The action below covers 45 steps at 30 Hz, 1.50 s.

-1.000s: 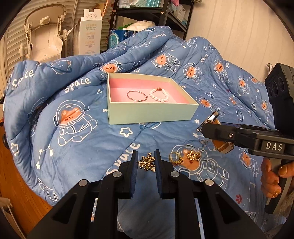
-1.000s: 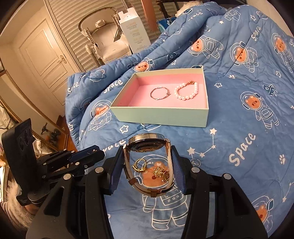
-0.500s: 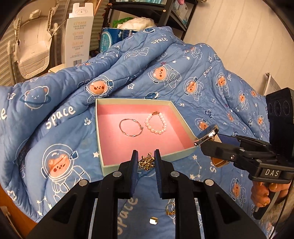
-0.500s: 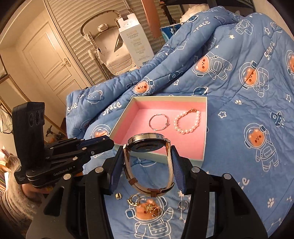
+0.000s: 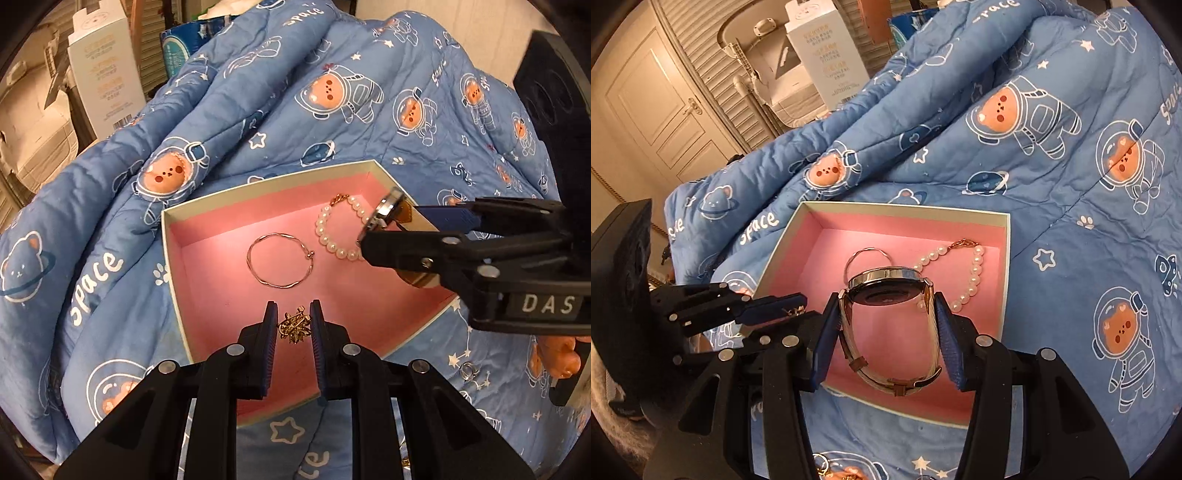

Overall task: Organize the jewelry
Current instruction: 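Carry the star charm and watch into the pink box and open both tools, then move both tools back over the remaining jewelry pile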

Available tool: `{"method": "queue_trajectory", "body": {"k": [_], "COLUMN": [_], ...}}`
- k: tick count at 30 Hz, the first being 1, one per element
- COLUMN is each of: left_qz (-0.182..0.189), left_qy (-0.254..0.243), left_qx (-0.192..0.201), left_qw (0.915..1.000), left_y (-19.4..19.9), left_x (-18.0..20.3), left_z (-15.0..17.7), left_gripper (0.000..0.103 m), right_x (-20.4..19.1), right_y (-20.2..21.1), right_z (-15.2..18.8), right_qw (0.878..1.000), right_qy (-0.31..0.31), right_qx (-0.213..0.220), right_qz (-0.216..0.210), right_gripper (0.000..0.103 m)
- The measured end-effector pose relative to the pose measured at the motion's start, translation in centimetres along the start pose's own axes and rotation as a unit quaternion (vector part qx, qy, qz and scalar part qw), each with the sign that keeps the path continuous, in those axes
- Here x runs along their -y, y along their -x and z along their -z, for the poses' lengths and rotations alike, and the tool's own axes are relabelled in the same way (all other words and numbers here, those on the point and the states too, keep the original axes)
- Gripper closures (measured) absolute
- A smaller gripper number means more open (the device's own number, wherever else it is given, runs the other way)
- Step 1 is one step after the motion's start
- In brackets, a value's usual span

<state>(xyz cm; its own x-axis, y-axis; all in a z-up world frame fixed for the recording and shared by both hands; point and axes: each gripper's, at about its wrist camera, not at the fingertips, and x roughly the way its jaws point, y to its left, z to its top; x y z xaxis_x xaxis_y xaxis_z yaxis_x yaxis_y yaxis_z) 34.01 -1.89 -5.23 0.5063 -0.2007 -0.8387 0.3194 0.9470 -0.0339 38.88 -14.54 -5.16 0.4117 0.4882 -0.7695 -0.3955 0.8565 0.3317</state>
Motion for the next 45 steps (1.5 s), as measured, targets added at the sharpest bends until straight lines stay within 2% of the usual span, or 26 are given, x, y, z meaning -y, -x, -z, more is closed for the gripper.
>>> {"method": "queue_trajectory", "body": {"k": [4, 13, 24, 26, 31, 35, 36, 38, 40, 45], "left_qz": [0.001, 0.004, 0.002, -0.003, -0.016, -0.041, -0.042, -0.029, -0.022, -0.031], "left_qy": [-0.002, -0.012, -0.025, -0.027, -0.042, -0.068, -0.068, -0.057, -0.051, -0.036], "left_qx": [-0.015, -0.034, -0.037, -0.035, -0.023, -0.012, -0.008, -0.001, 0.011, 0.049], "left_qw": [0.9999, 0.9994, 0.999, 0.999, 0.9987, 0.9967, 0.9968, 0.998, 0.9984, 0.9977], "left_y": [-1.0, -2.0, -2.2, -2.0, -1.3, -0.7, -0.3, 0.5, 1.4, 3.9], "left_x": [-0.1, -0.1, 0.0, 0.0, 0.2, 0.8, 0.9, 0.8, 0.9, 1.2], "left_z": [-0.1, -0.5, -0.3, -0.3, 0.0, 0.3, 0.4, 0.4, 0.6, 2.4], "left_gripper": [0.086, 0.086, 0.085, 0.081, 0.06, 0.055, 0.055, 0.052, 0.042, 0.032], "right_x": [-0.1, -0.2, -0.5, -0.4, -0.5, -0.8, -0.9, -1.4, -1.8, -1.9], "right_y": [-1.8, -3.7, -4.9, -5.1, -5.5, -5.1, -4.8, -3.9, -2.9, 1.1], "right_z": [-0.2, -0.1, -0.7, -0.8, -1.3, -1.4, -1.5, -1.7, -1.8, -0.9], "right_qw": [0.999, 0.996, 0.993, 0.993, 0.994, 0.994, 0.995, 0.996, 0.997, 0.999], "right_qy": [0.002, 0.007, 0.027, 0.029, 0.025, 0.027, 0.027, 0.029, 0.032, 0.022], "right_qx": [-0.032, -0.075, -0.089, -0.09, -0.084, -0.076, -0.07, -0.054, -0.036, 0.028], "right_qz": [0.008, 0.043, 0.07, 0.073, 0.071, 0.068, 0.066, 0.061, 0.056, 0.03], "right_gripper": [0.053, 0.053, 0.052, 0.052, 0.052, 0.05, 0.044, 0.04, 0.04, 0.04]}}
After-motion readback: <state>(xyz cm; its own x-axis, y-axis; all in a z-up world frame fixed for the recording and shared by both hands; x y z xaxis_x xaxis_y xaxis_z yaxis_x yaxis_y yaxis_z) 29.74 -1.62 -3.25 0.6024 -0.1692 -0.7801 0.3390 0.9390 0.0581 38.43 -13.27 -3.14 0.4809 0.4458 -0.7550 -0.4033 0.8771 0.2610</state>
